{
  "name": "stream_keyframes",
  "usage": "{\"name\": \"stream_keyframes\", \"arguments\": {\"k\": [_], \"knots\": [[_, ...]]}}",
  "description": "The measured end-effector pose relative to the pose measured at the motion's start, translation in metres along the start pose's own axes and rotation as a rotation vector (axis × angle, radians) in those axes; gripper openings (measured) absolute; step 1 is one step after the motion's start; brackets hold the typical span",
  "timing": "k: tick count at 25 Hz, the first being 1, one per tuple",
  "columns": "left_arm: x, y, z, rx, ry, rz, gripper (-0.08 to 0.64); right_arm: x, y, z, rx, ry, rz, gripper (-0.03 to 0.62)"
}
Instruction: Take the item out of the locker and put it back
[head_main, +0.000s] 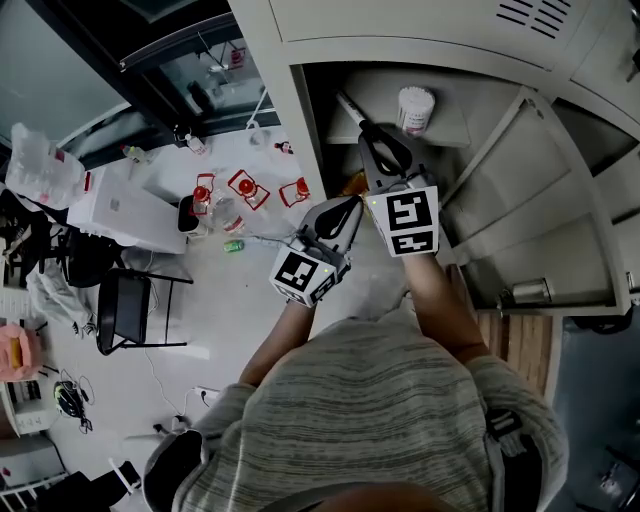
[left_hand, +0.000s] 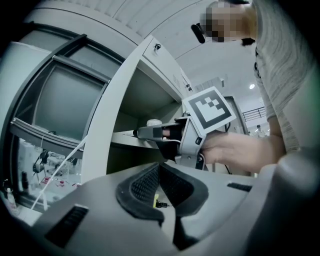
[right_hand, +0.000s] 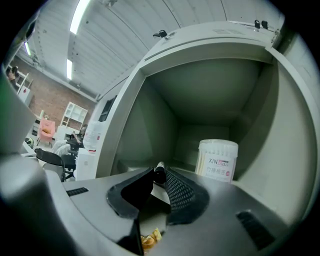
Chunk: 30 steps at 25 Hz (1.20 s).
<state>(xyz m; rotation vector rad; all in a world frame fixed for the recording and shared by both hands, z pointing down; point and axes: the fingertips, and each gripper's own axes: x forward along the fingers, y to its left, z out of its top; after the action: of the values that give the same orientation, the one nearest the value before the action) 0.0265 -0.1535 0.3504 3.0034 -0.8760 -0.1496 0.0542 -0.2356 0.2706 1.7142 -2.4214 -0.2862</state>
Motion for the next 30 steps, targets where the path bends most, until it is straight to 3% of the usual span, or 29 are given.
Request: {"name": "stream_keyframes", "arguments": {"k": [3,7,11,18,30], "knots": [[0.003,0.002,-0.001,-0.007,-0.004,0.000,0.008,0.002,-0.001,-0.003,-0.001,0.003,0.000,0.083],[0.003,0.003,-0.001,-0.017,-0.011,0.004,0.008,0.000,0.000,-0.003,0.023,0.000,0.019,0.153],[0.001,0.001,-0.003,-0.029,-0.002,0.011,0.008,-0.011,0.000,0.008,0.029,-0.030,0.014,0.156],[0.004,-0.005,0.000,-0.020,-0.015,-0.011,0.008,-0.037,-0.023,0.034,0.044,-0.116,-0.062,0.156],[0.020,-0.018,-0.001,-0.019,-0.011,-0.058,0.008,-0.048,-0.050,0.035,0.038,-0.144,-0.168,0.171]]}}
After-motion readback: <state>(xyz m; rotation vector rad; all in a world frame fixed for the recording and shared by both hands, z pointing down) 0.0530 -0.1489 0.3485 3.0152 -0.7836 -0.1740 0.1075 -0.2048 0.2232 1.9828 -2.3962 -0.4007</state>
